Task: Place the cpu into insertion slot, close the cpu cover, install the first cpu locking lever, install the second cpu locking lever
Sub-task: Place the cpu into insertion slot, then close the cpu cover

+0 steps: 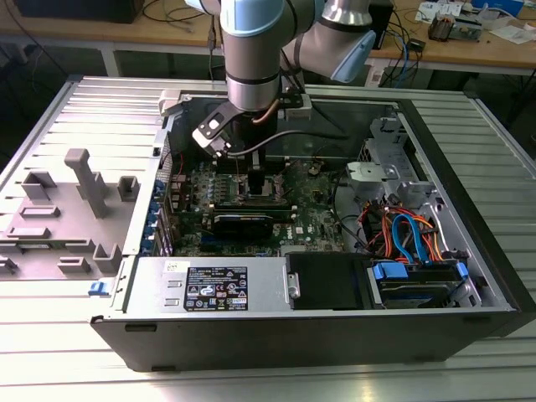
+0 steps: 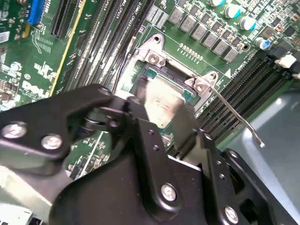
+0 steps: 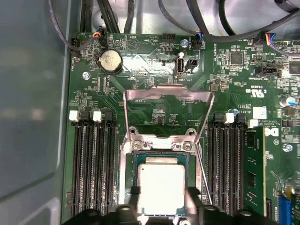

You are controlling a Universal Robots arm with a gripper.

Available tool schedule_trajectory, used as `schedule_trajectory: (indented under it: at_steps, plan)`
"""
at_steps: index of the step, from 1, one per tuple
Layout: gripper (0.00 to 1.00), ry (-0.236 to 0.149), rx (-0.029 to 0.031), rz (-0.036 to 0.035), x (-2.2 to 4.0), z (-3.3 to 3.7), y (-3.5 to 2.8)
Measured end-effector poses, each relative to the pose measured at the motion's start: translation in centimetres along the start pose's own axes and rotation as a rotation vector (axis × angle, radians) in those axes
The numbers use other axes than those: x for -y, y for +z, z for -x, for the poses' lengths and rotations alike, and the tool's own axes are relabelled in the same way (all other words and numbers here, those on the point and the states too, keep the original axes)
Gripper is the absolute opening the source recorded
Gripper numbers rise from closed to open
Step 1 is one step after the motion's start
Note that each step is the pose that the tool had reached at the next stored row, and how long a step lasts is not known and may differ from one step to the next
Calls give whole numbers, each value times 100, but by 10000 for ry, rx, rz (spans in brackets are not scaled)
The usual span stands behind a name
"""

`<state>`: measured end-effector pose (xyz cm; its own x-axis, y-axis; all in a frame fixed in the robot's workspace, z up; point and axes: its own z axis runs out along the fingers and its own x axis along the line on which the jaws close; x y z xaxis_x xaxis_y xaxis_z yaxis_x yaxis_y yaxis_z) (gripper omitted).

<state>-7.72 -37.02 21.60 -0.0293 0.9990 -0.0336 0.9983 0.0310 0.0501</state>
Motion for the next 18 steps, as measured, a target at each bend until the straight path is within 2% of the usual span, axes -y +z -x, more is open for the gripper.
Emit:
schedule_trajectory:
  at_steps: [2, 3, 6, 7, 8, 11, 18]
  plan:
    - [35, -2, 1, -60, -29, 1, -14]
    - [35, -2, 9, -70, -39, 1, -14]
    - [17, -4, 12, -75, -62, -2, -13]
    - [17, -25, 12, -75, -65, -2, -13]
    - [11, -96, 9, -74, -70, -2, -13]
    - [11, -277, 0, -68, -80, -2, -12]
    - [11, -294, 0, -67, -81, -2, -12]
